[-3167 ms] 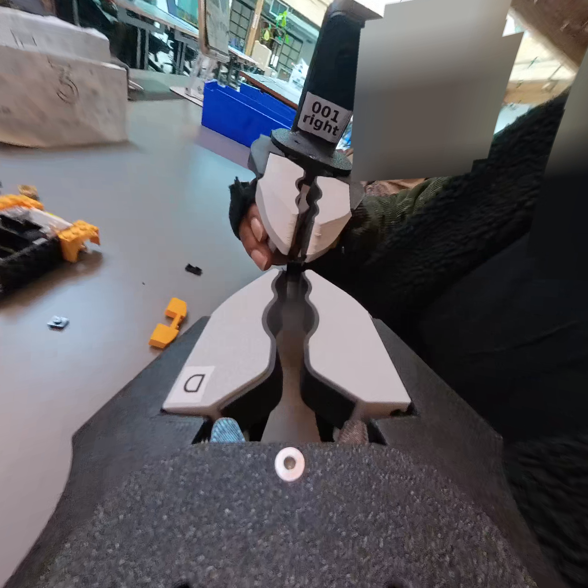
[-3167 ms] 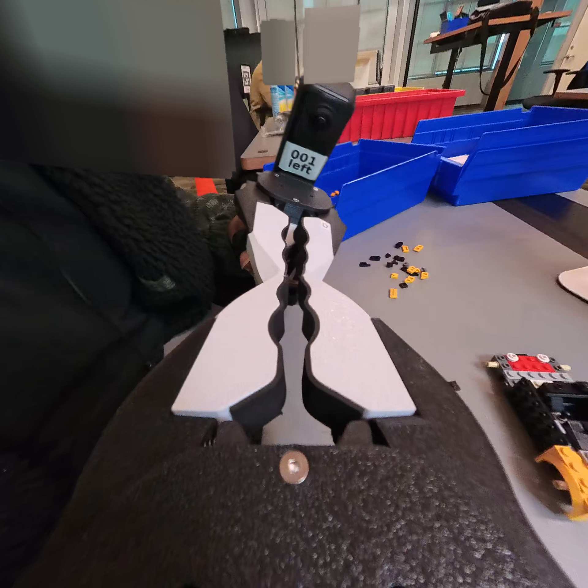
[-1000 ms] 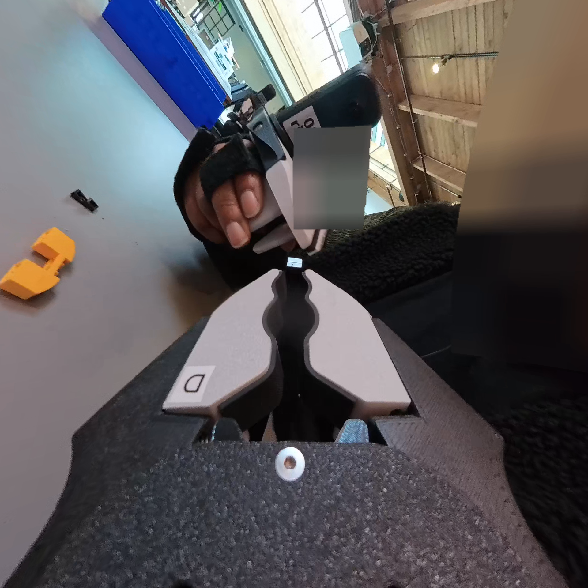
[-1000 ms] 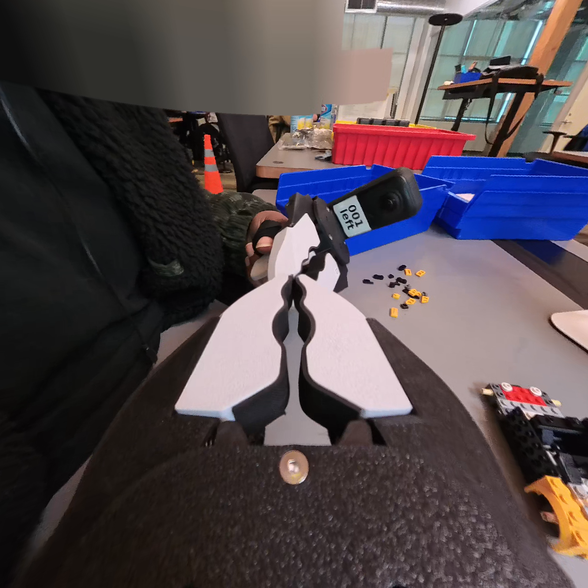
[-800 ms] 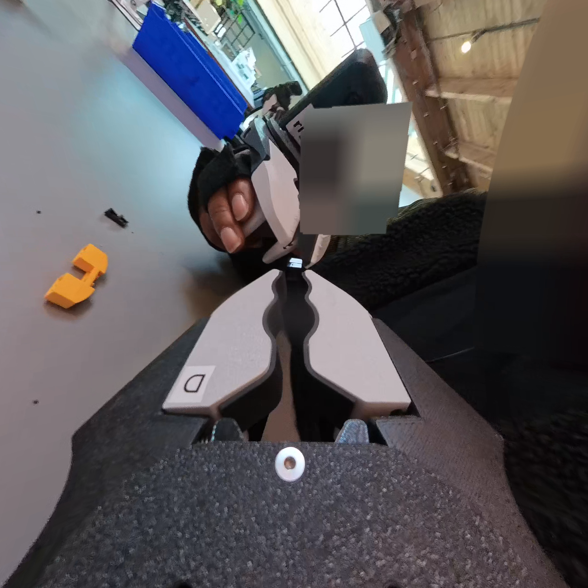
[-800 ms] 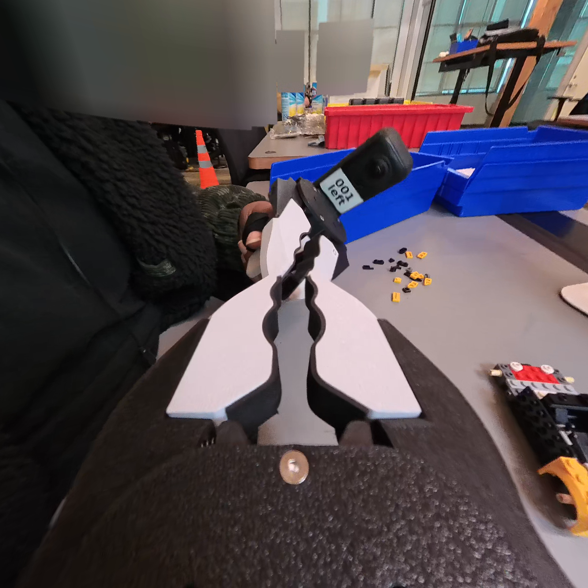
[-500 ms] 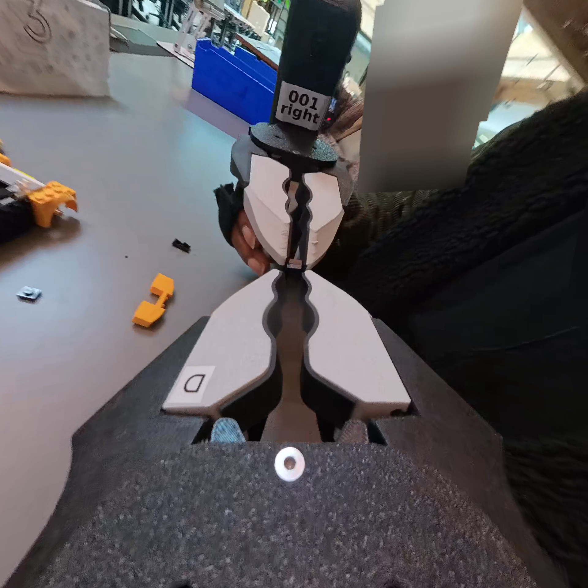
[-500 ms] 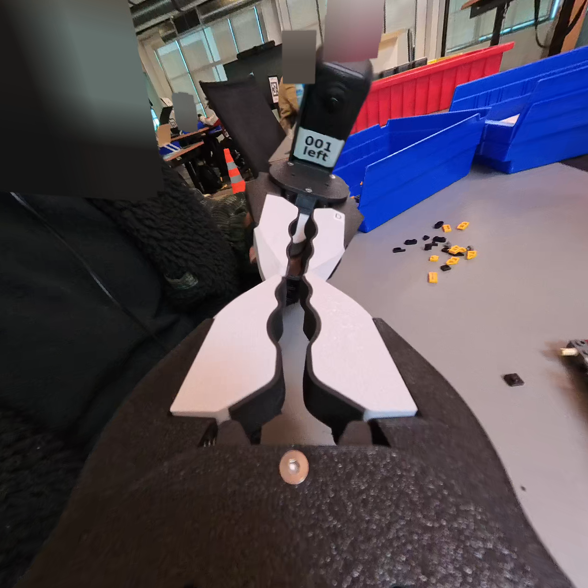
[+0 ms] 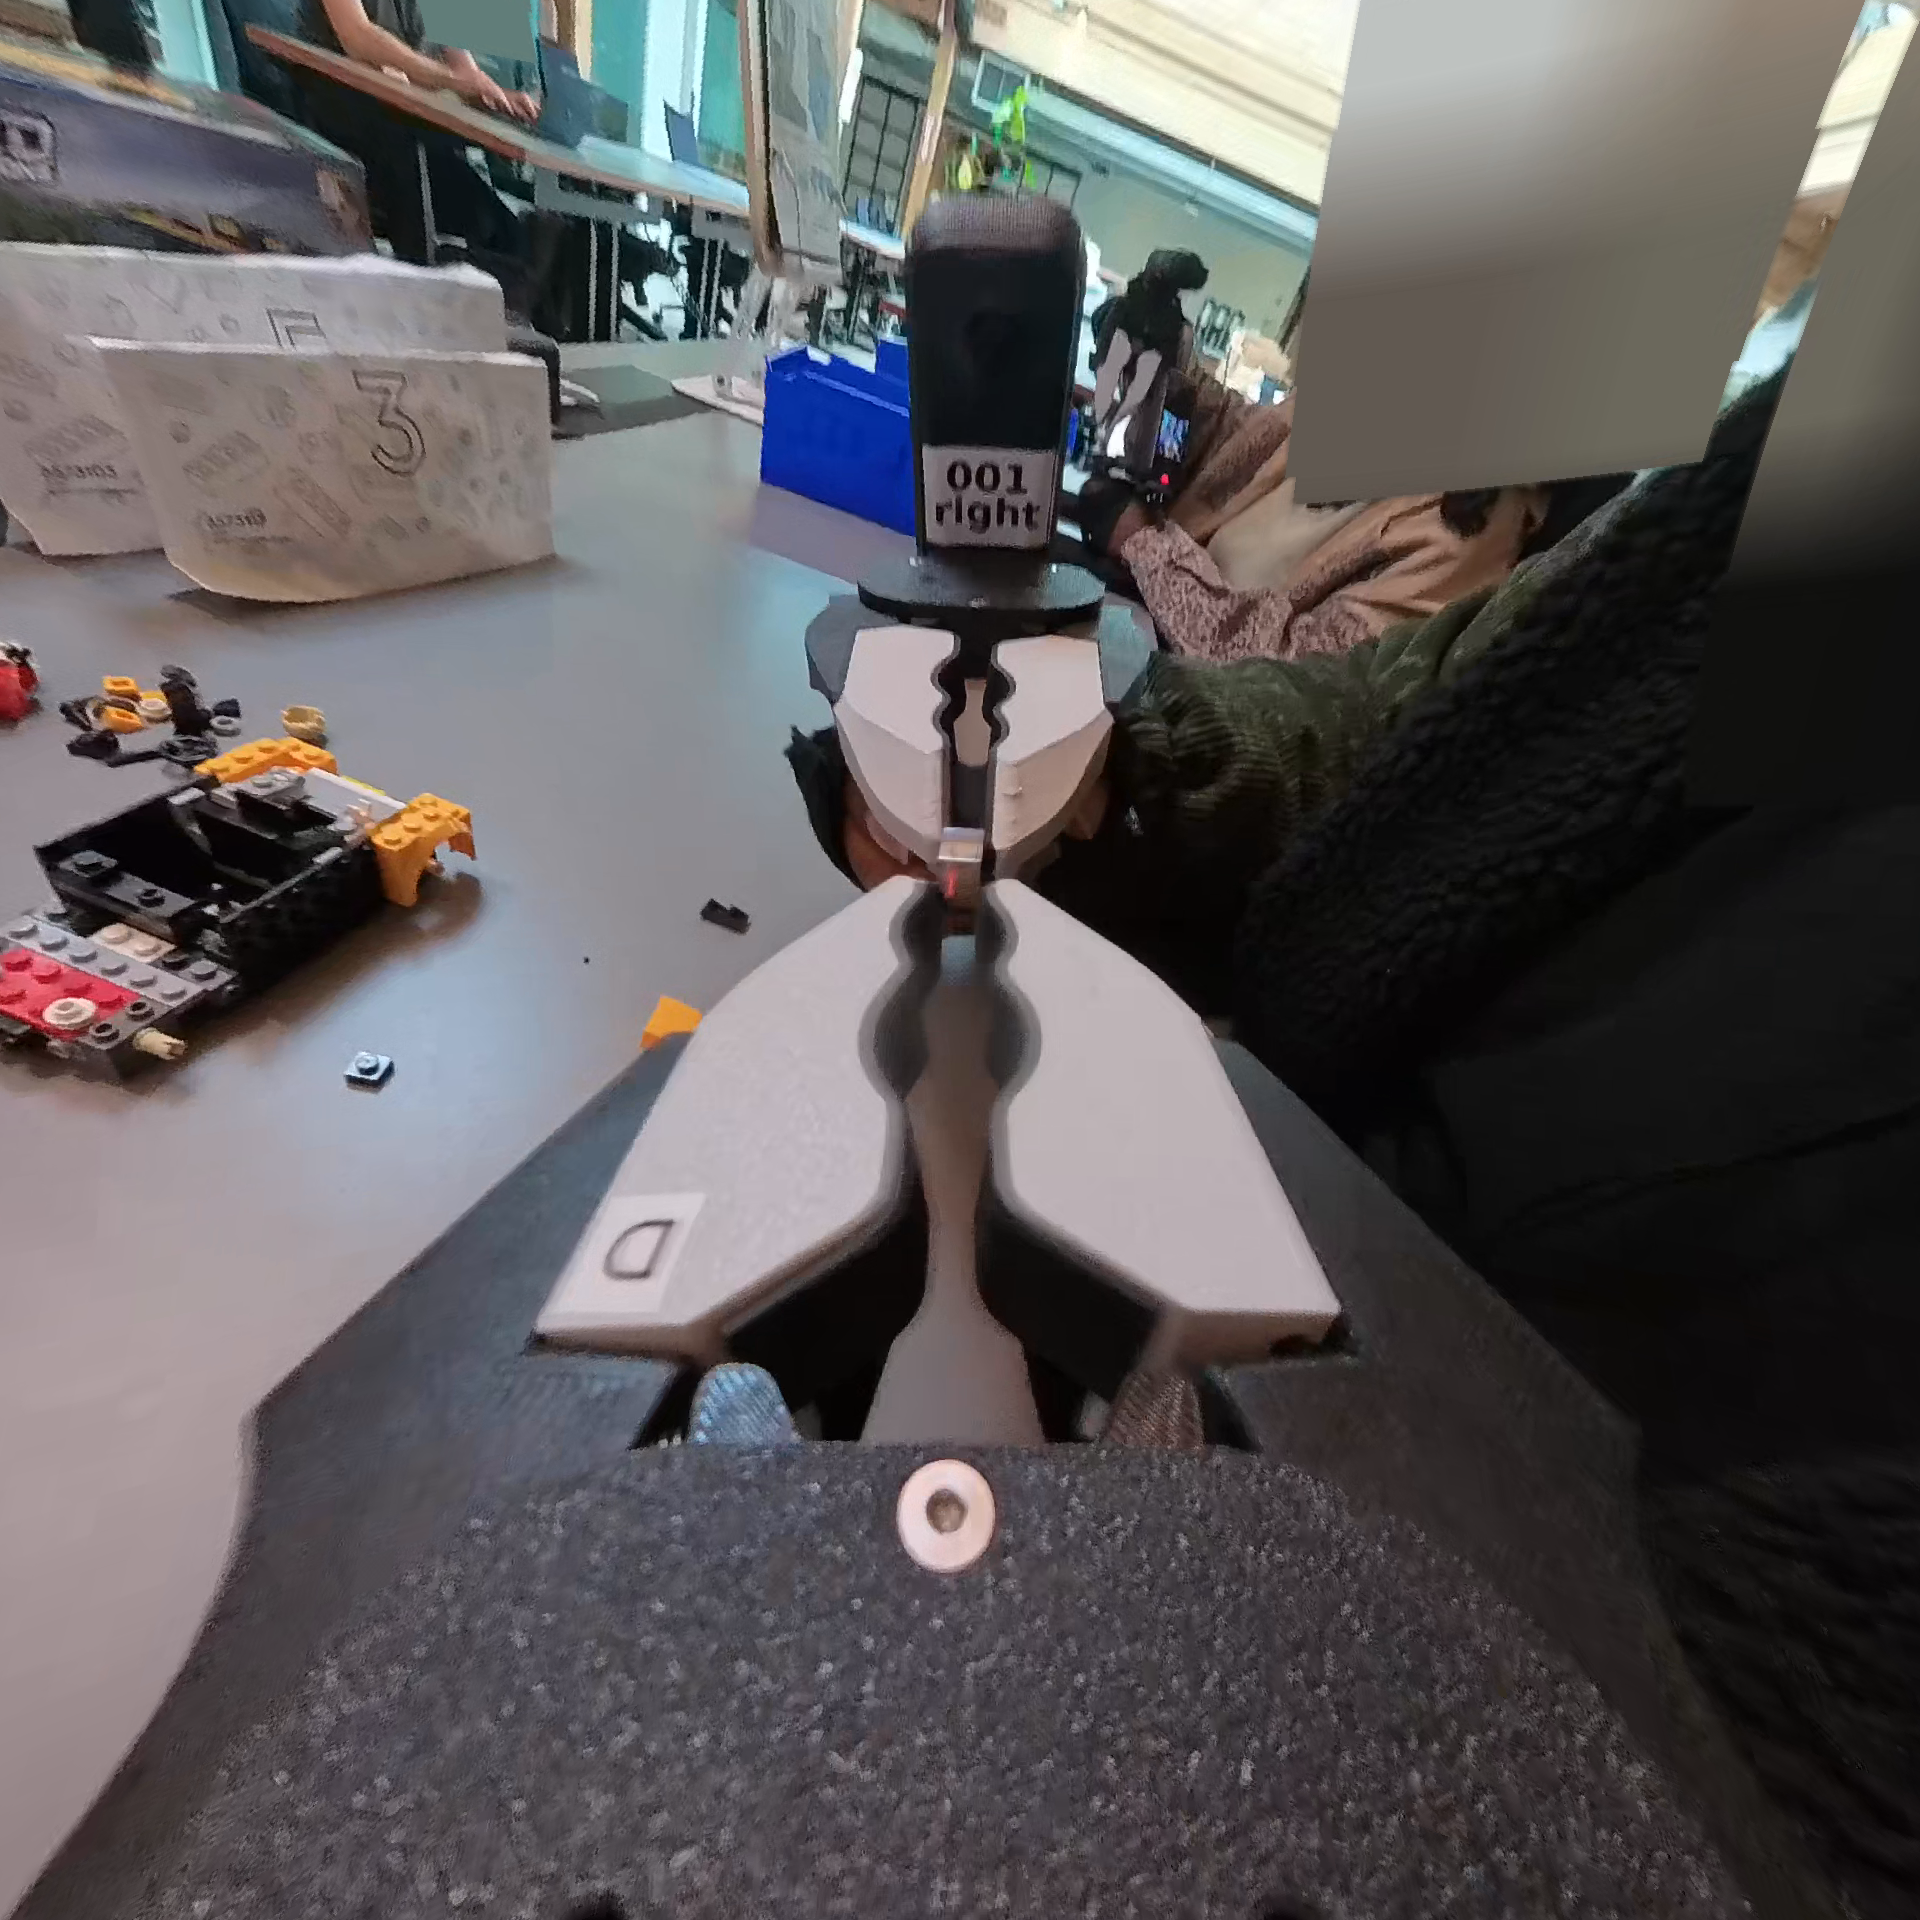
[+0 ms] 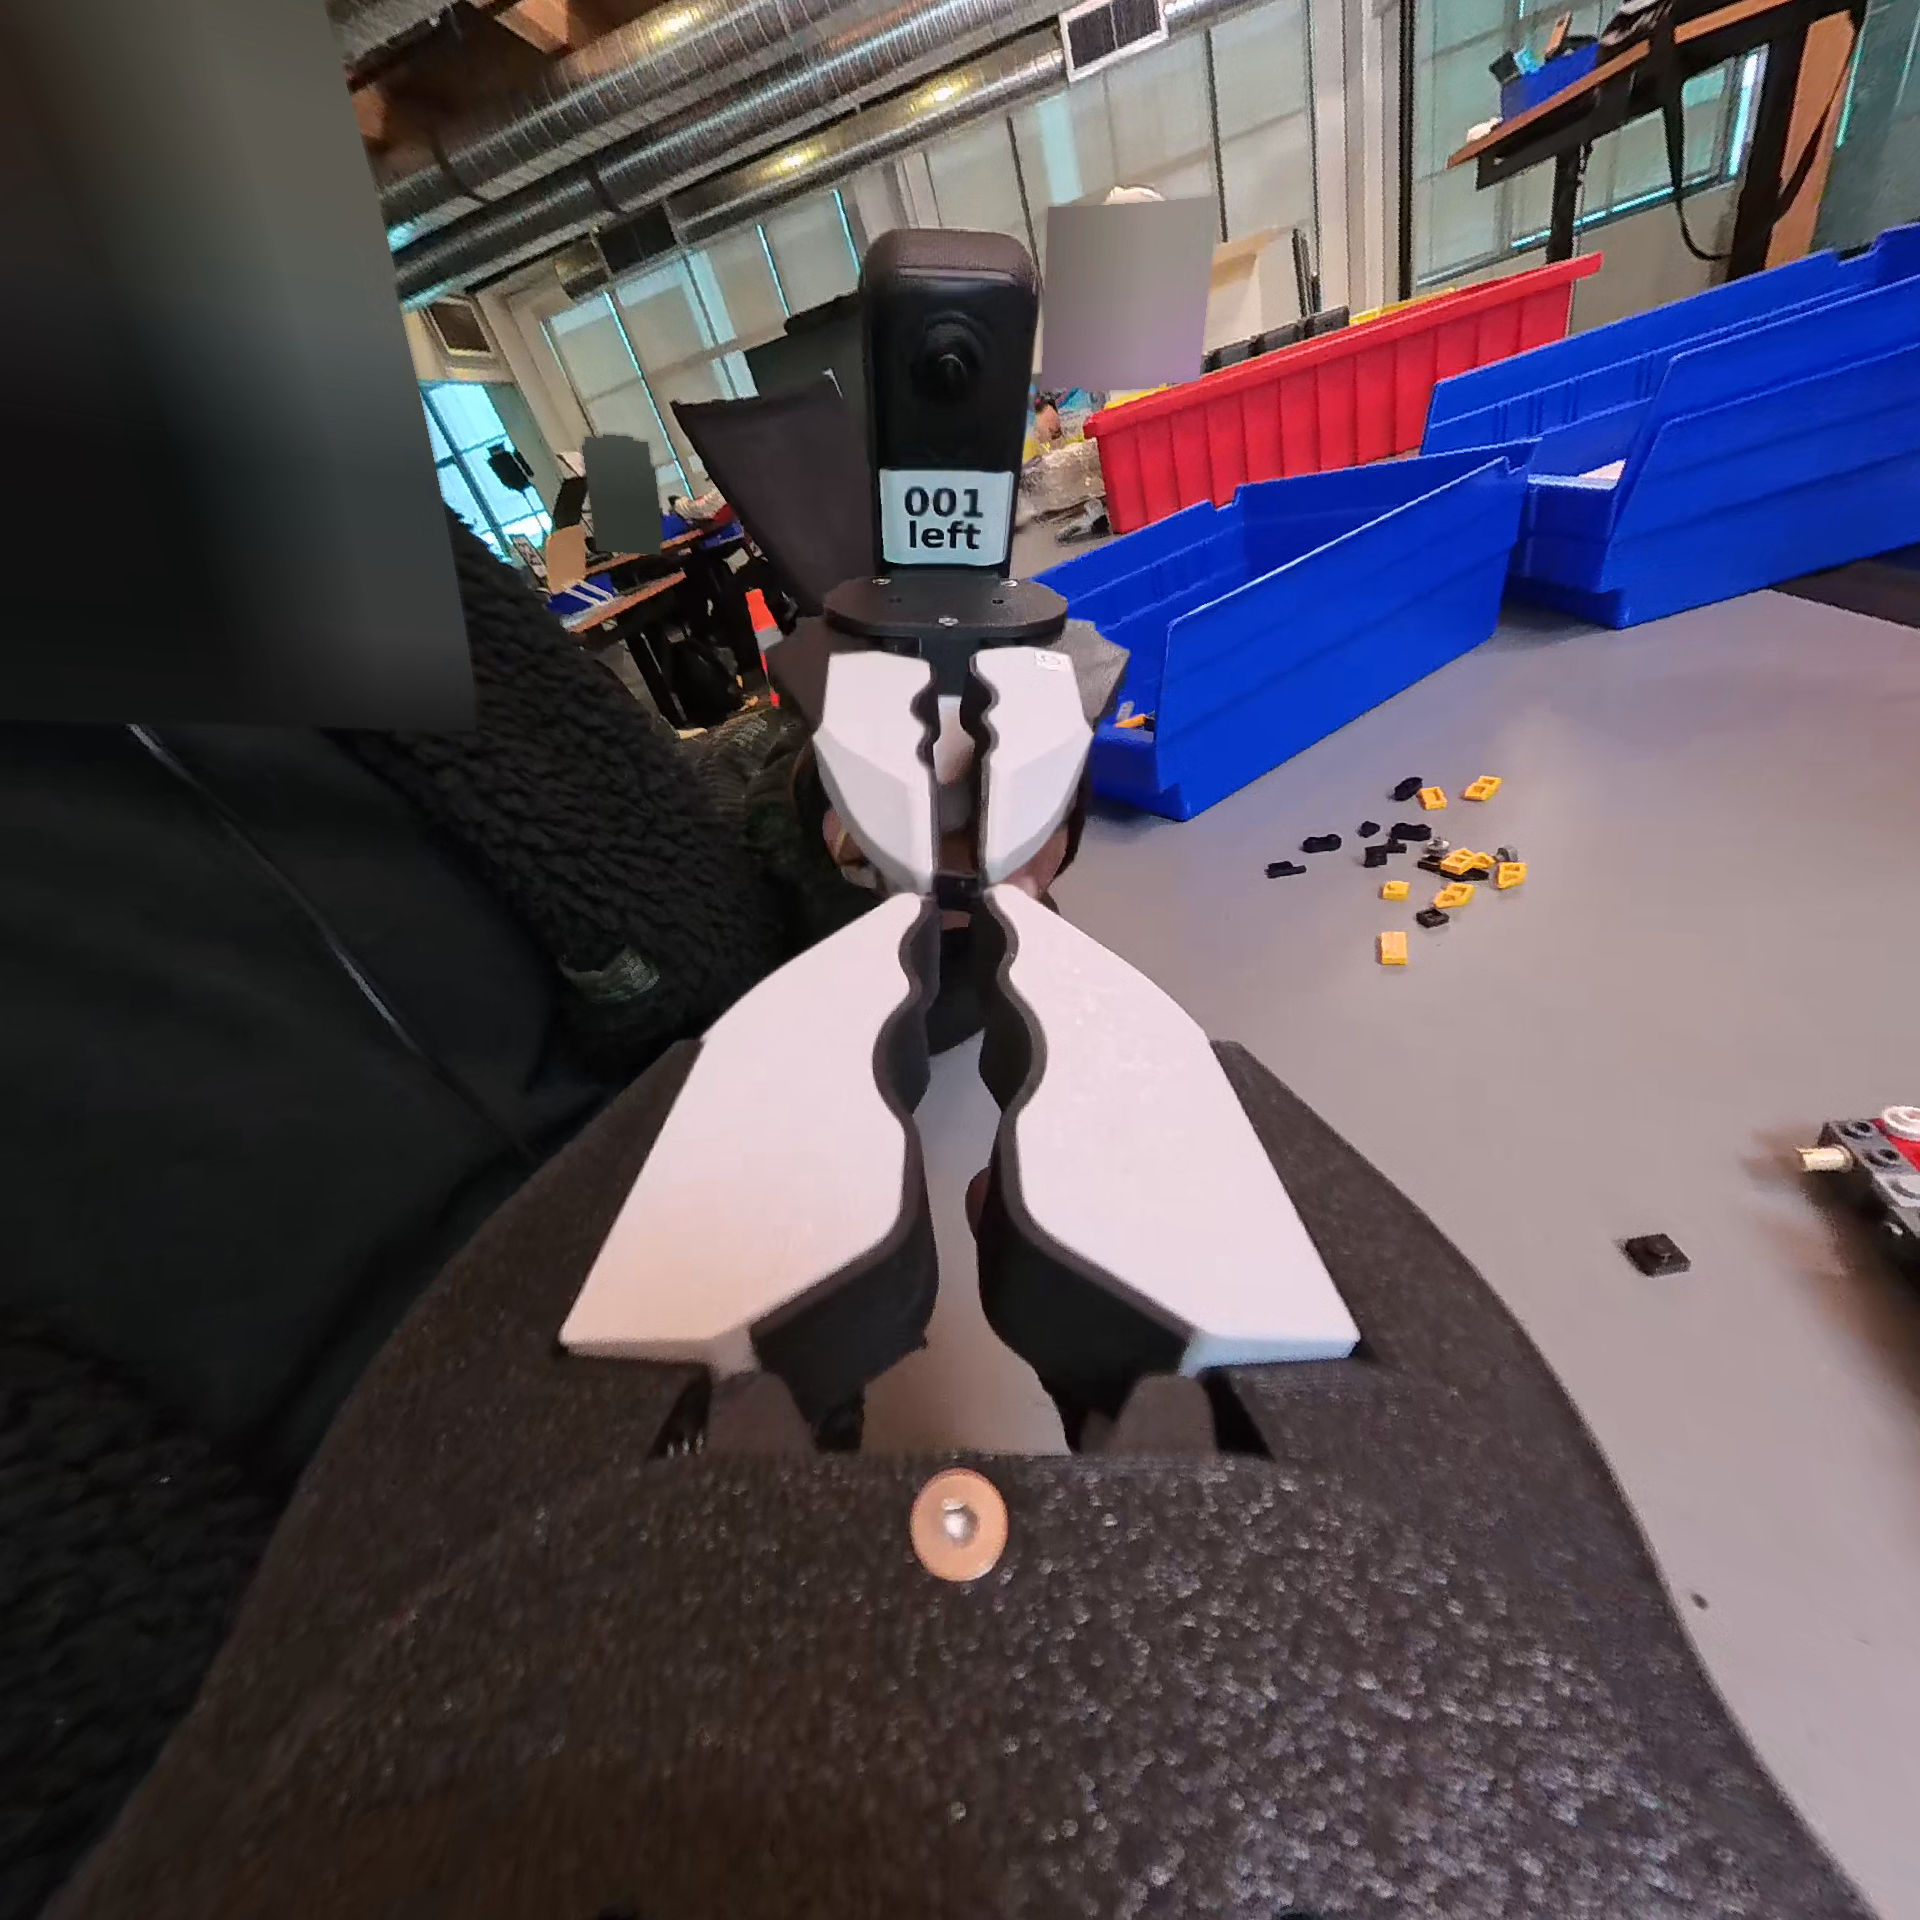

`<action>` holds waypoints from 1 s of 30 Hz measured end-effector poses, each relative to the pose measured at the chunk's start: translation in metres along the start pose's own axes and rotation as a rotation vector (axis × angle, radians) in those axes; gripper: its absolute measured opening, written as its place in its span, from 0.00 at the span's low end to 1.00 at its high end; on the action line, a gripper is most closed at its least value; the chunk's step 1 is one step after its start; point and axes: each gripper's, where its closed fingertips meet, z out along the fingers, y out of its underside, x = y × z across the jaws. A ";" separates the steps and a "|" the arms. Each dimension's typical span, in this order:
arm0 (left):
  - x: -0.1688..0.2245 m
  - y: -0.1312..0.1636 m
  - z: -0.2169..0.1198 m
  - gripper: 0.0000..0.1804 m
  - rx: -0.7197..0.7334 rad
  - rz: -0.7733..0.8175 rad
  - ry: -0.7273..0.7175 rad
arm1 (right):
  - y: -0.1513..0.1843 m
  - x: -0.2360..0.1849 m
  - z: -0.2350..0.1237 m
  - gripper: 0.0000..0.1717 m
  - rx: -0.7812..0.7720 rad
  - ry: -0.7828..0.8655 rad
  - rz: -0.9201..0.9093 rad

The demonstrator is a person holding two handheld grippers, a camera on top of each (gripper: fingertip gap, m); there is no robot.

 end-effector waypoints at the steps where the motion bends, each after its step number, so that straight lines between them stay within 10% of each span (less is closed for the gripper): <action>1: -0.004 -0.007 -0.007 0.00 0.042 0.005 -0.024 | -0.004 0.002 -0.004 0.00 0.027 0.005 0.008; 12: -0.021 -0.019 -0.027 0.00 0.089 0.046 -0.112 | -0.006 0.017 -0.017 0.00 0.032 0.076 -0.006; 20: -0.079 -0.052 -0.097 0.04 0.172 0.183 -0.581 | -0.009 0.037 -0.025 0.00 0.073 0.164 0.047; 30: -0.124 -0.014 -0.186 0.11 -0.302 0.146 -1.086 | -0.014 0.049 -0.033 0.11 0.090 0.253 0.035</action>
